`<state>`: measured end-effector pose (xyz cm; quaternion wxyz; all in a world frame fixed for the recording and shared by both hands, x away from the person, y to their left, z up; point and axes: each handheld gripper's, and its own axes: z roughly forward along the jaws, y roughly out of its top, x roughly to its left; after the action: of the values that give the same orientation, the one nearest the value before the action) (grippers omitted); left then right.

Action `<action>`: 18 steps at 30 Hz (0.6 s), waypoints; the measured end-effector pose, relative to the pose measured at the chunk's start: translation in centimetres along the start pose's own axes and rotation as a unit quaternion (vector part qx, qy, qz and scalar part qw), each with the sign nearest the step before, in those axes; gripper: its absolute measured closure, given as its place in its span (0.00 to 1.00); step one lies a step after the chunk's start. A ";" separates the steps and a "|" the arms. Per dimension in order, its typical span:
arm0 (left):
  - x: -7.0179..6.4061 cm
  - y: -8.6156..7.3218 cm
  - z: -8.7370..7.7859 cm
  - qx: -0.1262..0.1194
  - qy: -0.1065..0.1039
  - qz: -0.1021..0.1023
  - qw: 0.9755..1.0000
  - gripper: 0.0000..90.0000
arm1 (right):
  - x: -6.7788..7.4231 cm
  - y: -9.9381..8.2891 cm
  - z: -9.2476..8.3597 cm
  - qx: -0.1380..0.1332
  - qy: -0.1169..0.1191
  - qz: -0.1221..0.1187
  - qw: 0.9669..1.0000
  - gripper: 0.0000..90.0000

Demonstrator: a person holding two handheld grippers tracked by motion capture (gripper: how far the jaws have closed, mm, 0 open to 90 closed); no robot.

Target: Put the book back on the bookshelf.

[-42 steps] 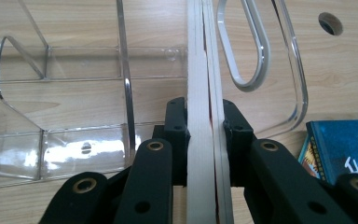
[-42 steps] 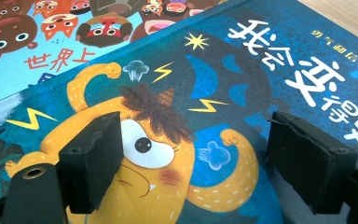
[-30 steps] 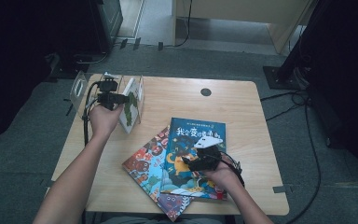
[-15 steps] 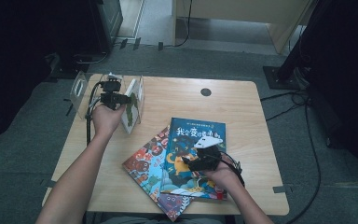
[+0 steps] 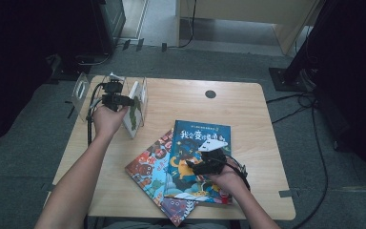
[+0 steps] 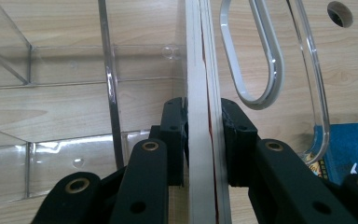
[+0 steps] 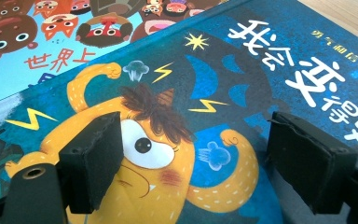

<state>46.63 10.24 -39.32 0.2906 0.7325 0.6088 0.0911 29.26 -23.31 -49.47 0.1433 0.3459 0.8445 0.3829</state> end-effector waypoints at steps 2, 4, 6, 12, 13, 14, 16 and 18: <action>0.0 0.1 -0.1 0.002 -0.001 -0.001 1.000 0.83 | 0.0 0.0 0.0 0.000 0.000 0.000 1.000 0.20; 0.0 0.2 -0.2 -0.001 0.001 0.002 1.000 0.82 | 0.0 0.0 0.0 0.000 0.000 0.000 1.000 0.20; -0.2 0.2 -0.3 -0.001 0.006 0.007 1.000 0.81 | 0.0 0.0 0.0 0.000 0.000 0.000 1.000 0.20; -0.9 0.8 -1.2 -0.004 0.011 0.020 1.000 0.78 | 0.0 0.0 0.0 -0.001 0.000 0.000 1.000 0.20; -0.9 0.9 -1.4 -0.005 0.011 0.021 1.000 0.78 | 0.0 0.0 0.0 -0.001 0.000 0.000 1.000 0.20; -0.9 1.1 -1.6 -0.004 0.009 0.021 1.000 0.78 | 0.0 0.0 0.0 -0.001 0.000 0.000 1.000 0.20; -0.9 1.3 -2.0 -0.006 0.010 0.023 1.000 0.77 | 0.0 0.0 0.0 -0.001 0.000 0.000 1.000 0.20; -0.9 1.4 -2.4 -0.008 0.010 0.024 1.000 0.75 | 0.0 0.0 0.0 -0.001 0.000 0.000 1.000 0.20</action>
<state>46.45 10.04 -36.47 0.2880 0.7435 0.5935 0.1097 29.25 -23.31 -49.48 0.1435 0.3460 0.8442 0.3834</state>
